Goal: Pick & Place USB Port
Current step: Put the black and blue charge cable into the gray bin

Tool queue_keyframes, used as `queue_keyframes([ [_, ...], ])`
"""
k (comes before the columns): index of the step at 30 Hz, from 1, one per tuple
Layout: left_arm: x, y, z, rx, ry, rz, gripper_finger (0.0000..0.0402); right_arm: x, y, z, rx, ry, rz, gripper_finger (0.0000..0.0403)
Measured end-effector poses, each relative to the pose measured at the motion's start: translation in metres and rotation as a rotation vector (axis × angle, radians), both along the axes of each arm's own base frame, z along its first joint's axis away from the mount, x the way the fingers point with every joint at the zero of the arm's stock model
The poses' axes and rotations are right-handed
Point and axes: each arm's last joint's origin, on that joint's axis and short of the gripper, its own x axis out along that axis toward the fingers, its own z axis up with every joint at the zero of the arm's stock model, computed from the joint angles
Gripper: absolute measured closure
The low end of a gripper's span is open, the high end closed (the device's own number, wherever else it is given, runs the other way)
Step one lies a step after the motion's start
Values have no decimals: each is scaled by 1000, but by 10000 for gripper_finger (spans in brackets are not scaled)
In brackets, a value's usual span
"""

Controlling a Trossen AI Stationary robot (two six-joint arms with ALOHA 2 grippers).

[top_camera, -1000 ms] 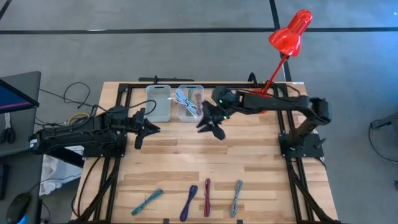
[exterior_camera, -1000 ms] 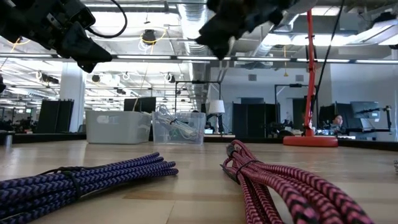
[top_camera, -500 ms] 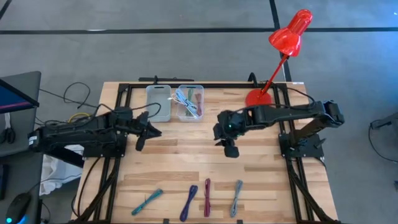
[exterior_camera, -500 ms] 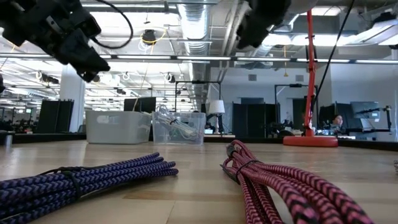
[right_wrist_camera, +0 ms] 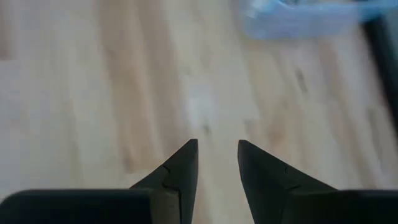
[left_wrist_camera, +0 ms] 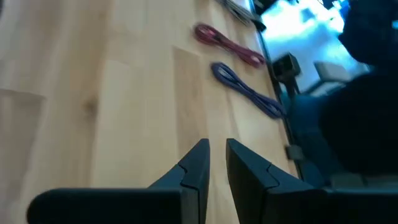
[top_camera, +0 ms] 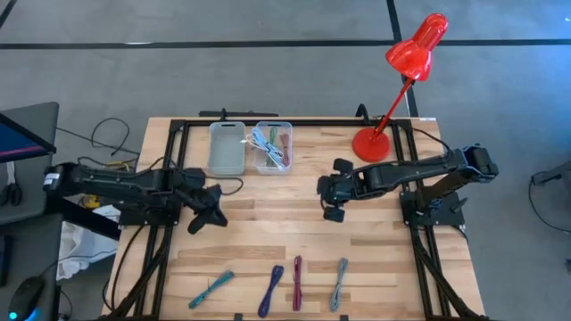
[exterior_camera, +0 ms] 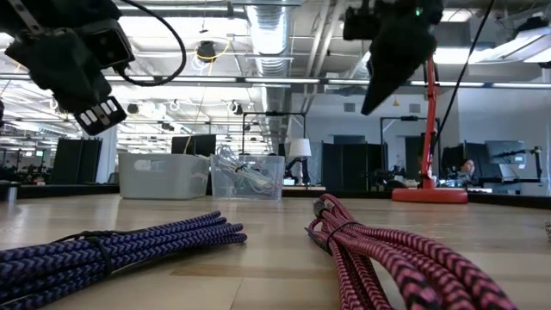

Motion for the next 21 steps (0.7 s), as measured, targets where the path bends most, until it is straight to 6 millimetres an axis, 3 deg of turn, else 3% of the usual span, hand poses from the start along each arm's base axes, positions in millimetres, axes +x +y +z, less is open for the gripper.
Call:
queue_keyframes([
  [15,6,-7,17,-4,-200,-51,348,8,-1,2,-49,-111,-34,296],
  [21,7,-7,18,-89,-155,-18,348,9,-4,3,-73,-133,-63,296],
])
